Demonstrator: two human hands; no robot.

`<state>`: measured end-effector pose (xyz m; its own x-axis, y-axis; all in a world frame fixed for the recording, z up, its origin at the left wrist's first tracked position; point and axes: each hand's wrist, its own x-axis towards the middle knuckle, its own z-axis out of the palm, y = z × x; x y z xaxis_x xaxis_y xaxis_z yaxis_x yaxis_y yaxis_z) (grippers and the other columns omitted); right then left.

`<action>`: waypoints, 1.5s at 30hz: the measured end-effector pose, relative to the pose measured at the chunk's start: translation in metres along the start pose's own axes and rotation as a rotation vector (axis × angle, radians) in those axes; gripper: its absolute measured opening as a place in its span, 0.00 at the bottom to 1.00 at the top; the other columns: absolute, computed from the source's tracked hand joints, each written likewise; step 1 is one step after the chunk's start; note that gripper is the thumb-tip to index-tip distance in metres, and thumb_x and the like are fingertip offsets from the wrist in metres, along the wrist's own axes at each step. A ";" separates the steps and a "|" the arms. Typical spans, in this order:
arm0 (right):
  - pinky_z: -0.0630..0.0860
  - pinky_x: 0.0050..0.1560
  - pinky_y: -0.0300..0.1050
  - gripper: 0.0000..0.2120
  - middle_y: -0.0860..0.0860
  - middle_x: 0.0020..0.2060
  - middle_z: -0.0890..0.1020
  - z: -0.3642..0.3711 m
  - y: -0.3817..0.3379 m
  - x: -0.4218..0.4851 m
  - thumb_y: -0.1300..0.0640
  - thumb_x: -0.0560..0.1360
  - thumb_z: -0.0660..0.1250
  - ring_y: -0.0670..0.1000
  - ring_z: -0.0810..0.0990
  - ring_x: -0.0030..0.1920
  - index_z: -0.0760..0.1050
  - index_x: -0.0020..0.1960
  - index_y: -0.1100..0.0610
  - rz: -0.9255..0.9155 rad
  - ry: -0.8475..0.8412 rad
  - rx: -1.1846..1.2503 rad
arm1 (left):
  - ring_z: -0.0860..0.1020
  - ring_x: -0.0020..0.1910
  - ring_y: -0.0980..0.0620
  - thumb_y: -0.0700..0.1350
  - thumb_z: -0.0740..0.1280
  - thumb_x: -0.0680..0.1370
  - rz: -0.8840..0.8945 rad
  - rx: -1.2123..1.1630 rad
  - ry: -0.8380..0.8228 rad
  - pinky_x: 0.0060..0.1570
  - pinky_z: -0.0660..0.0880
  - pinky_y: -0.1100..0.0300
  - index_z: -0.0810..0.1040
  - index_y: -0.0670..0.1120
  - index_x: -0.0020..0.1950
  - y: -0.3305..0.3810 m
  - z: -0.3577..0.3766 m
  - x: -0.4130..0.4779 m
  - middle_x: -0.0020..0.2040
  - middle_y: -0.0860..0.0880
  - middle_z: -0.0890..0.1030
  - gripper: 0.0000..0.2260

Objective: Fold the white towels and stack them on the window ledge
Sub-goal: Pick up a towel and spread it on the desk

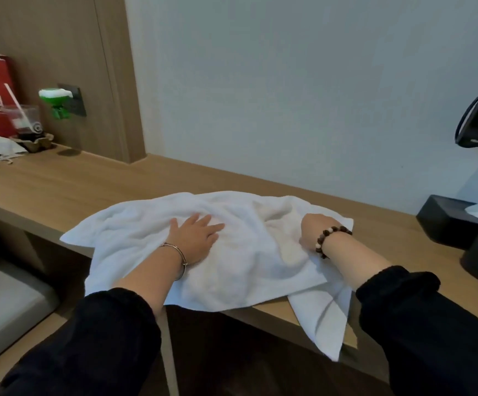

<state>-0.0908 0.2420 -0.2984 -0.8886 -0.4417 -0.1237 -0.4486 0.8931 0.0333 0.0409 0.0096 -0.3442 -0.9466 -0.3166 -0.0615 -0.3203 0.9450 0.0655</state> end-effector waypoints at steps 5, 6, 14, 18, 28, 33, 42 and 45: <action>0.77 0.52 0.49 0.15 0.55 0.53 0.81 0.015 0.015 -0.006 0.57 0.79 0.55 0.56 0.80 0.51 0.79 0.57 0.58 -0.099 -0.061 -0.014 | 0.59 0.72 0.42 0.47 0.53 0.77 -0.198 0.009 -0.069 0.68 0.50 0.34 0.68 0.52 0.70 0.034 -0.023 0.012 0.71 0.48 0.65 0.20; 0.76 0.52 0.49 0.16 0.56 0.53 0.81 0.018 0.016 -0.007 0.57 0.79 0.54 0.57 0.79 0.52 0.77 0.58 0.58 -0.113 -0.077 -0.013 | 0.62 0.71 0.42 0.48 0.52 0.78 -0.193 -0.148 -0.049 0.68 0.52 0.36 0.69 0.51 0.68 0.043 -0.023 0.012 0.70 0.48 0.67 0.19; 0.75 0.58 0.51 0.17 0.60 0.60 0.78 0.004 0.036 0.004 0.56 0.79 0.59 0.60 0.78 0.58 0.73 0.63 0.63 -0.050 -0.203 -0.035 | 0.44 0.77 0.47 0.66 0.48 0.78 0.084 -0.039 0.047 0.72 0.43 0.38 0.46 0.58 0.77 0.045 0.016 -0.008 0.79 0.51 0.47 0.30; 0.74 0.56 0.49 0.14 0.58 0.64 0.74 0.000 0.064 0.010 0.58 0.78 0.55 0.56 0.76 0.56 0.71 0.61 0.59 0.108 -0.003 -0.117 | 0.45 0.77 0.48 0.66 0.48 0.78 0.120 -0.021 0.058 0.71 0.43 0.38 0.48 0.59 0.77 0.045 0.016 -0.010 0.79 0.52 0.48 0.29; 0.73 0.56 0.54 0.28 0.54 0.59 0.74 0.025 0.046 -0.002 0.36 0.78 0.46 0.57 0.73 0.57 0.67 0.66 0.54 0.049 0.001 -0.008 | 0.47 0.77 0.49 0.70 0.45 0.72 0.098 -0.083 0.077 0.71 0.45 0.38 0.47 0.59 0.77 0.045 0.017 -0.009 0.79 0.53 0.49 0.35; 0.76 0.46 0.43 0.18 0.51 0.42 0.79 0.004 0.031 -0.006 0.52 0.81 0.51 0.54 0.79 0.44 0.78 0.49 0.57 0.065 0.077 -0.328 | 0.57 0.73 0.52 0.69 0.45 0.72 0.111 -0.147 0.129 0.70 0.53 0.42 0.64 0.59 0.72 0.046 0.013 -0.011 0.74 0.54 0.63 0.32; 0.59 0.67 0.65 0.39 0.52 0.76 0.54 0.035 0.041 0.030 0.31 0.70 0.37 0.60 0.54 0.73 0.51 0.76 0.47 0.107 -0.111 0.064 | 0.56 0.74 0.52 0.70 0.41 0.67 0.143 -0.142 0.156 0.69 0.54 0.42 0.59 0.58 0.74 0.044 0.016 -0.011 0.74 0.54 0.62 0.38; 0.46 0.71 0.66 0.34 0.47 0.77 0.42 0.036 0.054 0.033 0.32 0.75 0.37 0.55 0.43 0.77 0.42 0.77 0.45 0.256 -0.111 0.091 | 0.51 0.76 0.53 0.66 0.49 0.77 0.139 -0.168 0.136 0.71 0.49 0.41 0.54 0.58 0.76 0.044 0.016 -0.010 0.77 0.54 0.56 0.29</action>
<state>-0.1412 0.2789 -0.3364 -0.9536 -0.1931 -0.2309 -0.1959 0.9806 -0.0108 0.0369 0.0559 -0.3567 -0.9745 -0.2038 0.0936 -0.1782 0.9570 0.2288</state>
